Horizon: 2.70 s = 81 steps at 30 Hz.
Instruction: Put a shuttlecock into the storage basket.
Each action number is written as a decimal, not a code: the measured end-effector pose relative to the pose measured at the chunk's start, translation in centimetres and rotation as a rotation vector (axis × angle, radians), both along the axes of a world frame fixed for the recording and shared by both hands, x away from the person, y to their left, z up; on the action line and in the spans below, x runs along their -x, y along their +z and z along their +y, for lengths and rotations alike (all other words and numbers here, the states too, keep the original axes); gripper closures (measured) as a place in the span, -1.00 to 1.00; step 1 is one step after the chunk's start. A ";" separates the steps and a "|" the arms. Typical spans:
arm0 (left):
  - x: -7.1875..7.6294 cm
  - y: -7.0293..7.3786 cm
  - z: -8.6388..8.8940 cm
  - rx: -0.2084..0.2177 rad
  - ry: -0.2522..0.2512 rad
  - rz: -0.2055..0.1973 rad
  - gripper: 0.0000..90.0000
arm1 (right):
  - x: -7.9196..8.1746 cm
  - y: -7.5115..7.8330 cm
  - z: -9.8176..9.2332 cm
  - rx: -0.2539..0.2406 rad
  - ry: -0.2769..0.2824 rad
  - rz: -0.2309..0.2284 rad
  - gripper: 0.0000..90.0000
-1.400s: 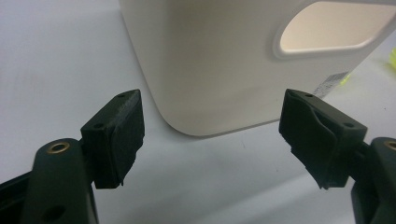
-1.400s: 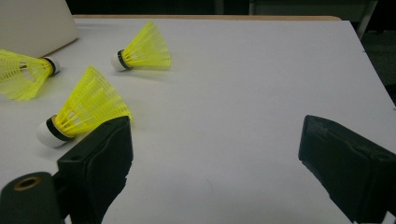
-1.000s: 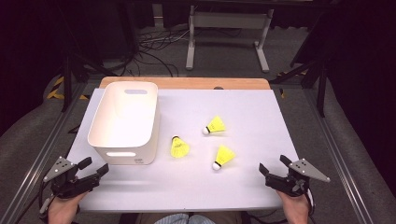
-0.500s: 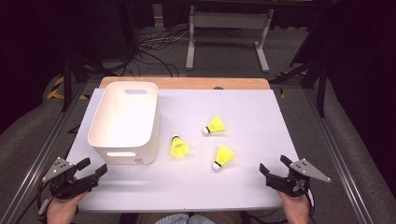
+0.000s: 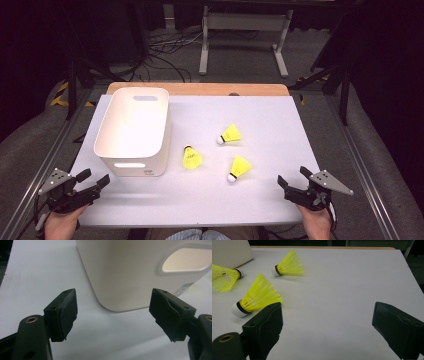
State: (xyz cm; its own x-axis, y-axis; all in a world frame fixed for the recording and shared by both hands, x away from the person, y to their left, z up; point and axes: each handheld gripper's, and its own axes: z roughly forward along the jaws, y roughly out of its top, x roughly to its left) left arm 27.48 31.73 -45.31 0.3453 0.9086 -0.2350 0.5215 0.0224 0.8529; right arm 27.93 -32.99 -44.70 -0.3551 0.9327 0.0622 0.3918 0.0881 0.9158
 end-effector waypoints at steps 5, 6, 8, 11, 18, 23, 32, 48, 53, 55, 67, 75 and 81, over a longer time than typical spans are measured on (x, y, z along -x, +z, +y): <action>-0.1 0.2 0.5 -0.009 0.013 0.004 -0.47 | 0.0 0.0 0.0 0.002 0.000 0.002 -0.77; -0.1 0.2 0.6 -0.008 0.019 0.004 -0.47 | 0.0 0.0 0.0 0.002 0.000 0.002 -0.77; -0.1 0.2 0.8 -0.008 0.027 0.003 -0.47 | -0.1 0.0 0.0 0.002 0.002 0.002 -0.77; -0.1 0.2 1.2 -0.004 0.043 0.006 -0.47 | -0.1 0.0 0.0 0.005 0.002 0.005 -0.77; -0.3 0.4 1.9 -0.012 0.066 0.013 -0.46 | -0.1 -0.1 0.0 0.007 0.001 0.006 -0.77; -0.7 0.5 2.2 -0.016 0.083 0.029 -0.45 | -0.1 -0.1 0.0 0.007 0.002 0.007 -0.77; -1.4 0.8 2.5 -0.025 0.097 0.058 -0.43 | -0.1 -0.1 0.0 0.008 0.002 0.010 -0.77; -3.3 2.1 2.2 -0.071 0.080 0.160 -0.29 | -0.1 -0.1 0.0 0.009 0.004 0.017 -0.78; -4.0 2.7 2.1 -0.082 0.072 0.202 -0.25 | -0.2 -0.2 0.1 0.011 0.006 0.019 -0.78; -4.2 2.8 2.1 -0.084 0.071 0.210 -0.24 | -0.2 -0.2 0.1 0.011 0.006 0.020 -0.78; -5.0 4.8 2.1 -0.083 0.076 0.281 -0.19 | -0.2 -0.2 0.2 0.016 0.015 0.023 -0.78; -5.6 6.0 2.1 -0.096 0.069 0.322 -0.17 | -0.3 -0.2 0.2 0.018 0.016 0.026 -0.78; -6.0 6.8 2.1 -0.101 0.068 0.341 -0.17 | -0.3 -0.2 0.2 0.021 0.016 0.026 -0.78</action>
